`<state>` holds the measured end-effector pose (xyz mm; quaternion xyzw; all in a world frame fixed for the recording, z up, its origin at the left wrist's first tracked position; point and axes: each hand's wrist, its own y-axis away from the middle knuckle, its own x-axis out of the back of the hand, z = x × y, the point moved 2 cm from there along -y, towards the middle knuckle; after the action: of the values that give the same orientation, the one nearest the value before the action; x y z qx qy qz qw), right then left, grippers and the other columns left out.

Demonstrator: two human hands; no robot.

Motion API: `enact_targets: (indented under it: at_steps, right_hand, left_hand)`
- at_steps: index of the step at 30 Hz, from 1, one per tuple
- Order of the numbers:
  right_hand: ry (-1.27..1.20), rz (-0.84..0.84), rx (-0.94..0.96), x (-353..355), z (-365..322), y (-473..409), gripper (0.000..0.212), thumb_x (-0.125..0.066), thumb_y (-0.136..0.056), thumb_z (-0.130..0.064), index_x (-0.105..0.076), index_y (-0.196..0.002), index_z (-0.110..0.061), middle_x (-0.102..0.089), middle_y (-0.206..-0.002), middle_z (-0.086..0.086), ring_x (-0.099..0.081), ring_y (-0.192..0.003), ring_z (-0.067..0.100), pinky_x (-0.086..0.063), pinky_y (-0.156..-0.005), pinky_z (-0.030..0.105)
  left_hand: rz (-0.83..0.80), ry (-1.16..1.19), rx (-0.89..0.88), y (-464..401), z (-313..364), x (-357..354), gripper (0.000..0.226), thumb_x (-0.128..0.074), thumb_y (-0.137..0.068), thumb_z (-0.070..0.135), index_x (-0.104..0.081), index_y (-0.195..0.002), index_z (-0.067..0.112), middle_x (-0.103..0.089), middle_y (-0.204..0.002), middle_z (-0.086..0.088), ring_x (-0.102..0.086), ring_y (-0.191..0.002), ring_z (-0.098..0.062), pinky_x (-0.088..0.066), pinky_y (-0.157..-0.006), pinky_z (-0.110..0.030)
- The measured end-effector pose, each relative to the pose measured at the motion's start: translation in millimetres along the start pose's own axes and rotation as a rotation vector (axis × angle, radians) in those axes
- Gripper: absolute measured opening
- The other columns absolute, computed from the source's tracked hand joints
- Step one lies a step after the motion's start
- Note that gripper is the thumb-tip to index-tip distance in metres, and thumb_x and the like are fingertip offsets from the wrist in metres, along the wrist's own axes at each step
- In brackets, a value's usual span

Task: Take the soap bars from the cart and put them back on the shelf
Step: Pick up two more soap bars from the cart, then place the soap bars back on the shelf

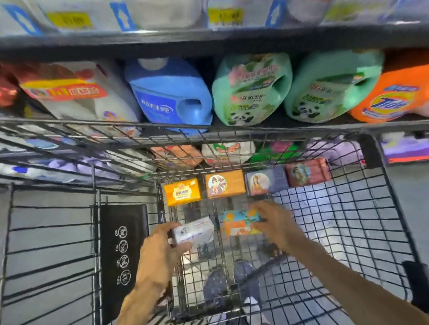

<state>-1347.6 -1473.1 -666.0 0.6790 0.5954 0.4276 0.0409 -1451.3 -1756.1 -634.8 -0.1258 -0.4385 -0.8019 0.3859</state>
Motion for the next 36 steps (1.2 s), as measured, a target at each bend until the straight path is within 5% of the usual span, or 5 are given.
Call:
enact_targets:
  at_steps: [5, 16, 19, 23, 36]
  right_hand:
    - [-0.078, 0.075, -0.005, 63.2, -29.1, 47.8, 0.028, -0.076, -0.085, -0.017, -0.064, -0.11, -0.02, -0.068, -0.092, -0.009, -0.063, -0.076, -0.006, -0.049, -0.061, 0.009]
    - [-0.374, 0.38, 0.123, 242.8, -95.3, 257.3, 0.044, -0.082, -0.078, -0.004, -0.069, -0.103, -0.038, -0.076, -0.093, -0.01, -0.067, -0.082, 0.001, -0.057, -0.073, 0.025]
    - [-0.424, 0.518, 0.115, 288.0, -90.6, 322.1, 0.041, -0.079, -0.077, 0.006, -0.067, -0.11, -0.016, -0.074, -0.091, -0.004, -0.066, -0.079, -0.004, -0.051, -0.075, 0.015]
    - [-0.512, 0.676, 0.133, 340.8, -71.6, 405.3, 0.04, -0.08, -0.077, 0.004, -0.069, -0.112, -0.011, -0.075, -0.1, -0.001, -0.068, -0.091, 0.005, -0.054, -0.079, 0.019]
    - [-0.49, 1.038, 0.163, 496.5, 87.9, 640.6, 0.038, -0.08, -0.078, 0.003, -0.07, -0.106, -0.02, -0.076, -0.1, -0.004, -0.068, -0.094, 0.003, -0.052, -0.081, 0.014]
  left_hand:
    - [-0.031, 0.135, -0.114, 32.0, 52.8, 34.4, 0.062, -0.086, -0.075, 0.025, -0.058, -0.128, 0.014, -0.07, -0.11, 0.009, -0.064, -0.075, 0.018, -0.047, -0.064, -0.002]
    - [-0.133, 0.157, -0.541, 150.9, 265.7, 101.6, 0.064, -0.096, -0.059, 0.043, -0.067, -0.112, 0.021, -0.077, -0.101, 0.009, -0.072, -0.094, -0.009, -0.055, -0.082, -0.021]
    - [-0.179, 0.112, -0.664, 182.9, 331.2, 96.9, 0.061, -0.093, -0.057, 0.05, -0.068, -0.108, 0.027, -0.078, -0.1, 0.004, -0.073, -0.096, -0.017, -0.058, -0.085, -0.033]
    - [-0.215, 0.036, -0.859, 242.8, 423.3, 68.1, 0.04, -0.089, -0.074, 0.019, -0.067, -0.107, 0.024, -0.075, -0.099, 0.021, -0.071, -0.092, -0.003, -0.052, -0.075, -0.012]
    - [-0.457, 0.035, -1.166, 400.2, 636.2, -144.1, 0.043, -0.087, -0.072, 0.031, -0.069, -0.111, 0.03, -0.077, -0.106, 0.001, -0.074, -0.101, -0.02, -0.058, -0.088, -0.036]
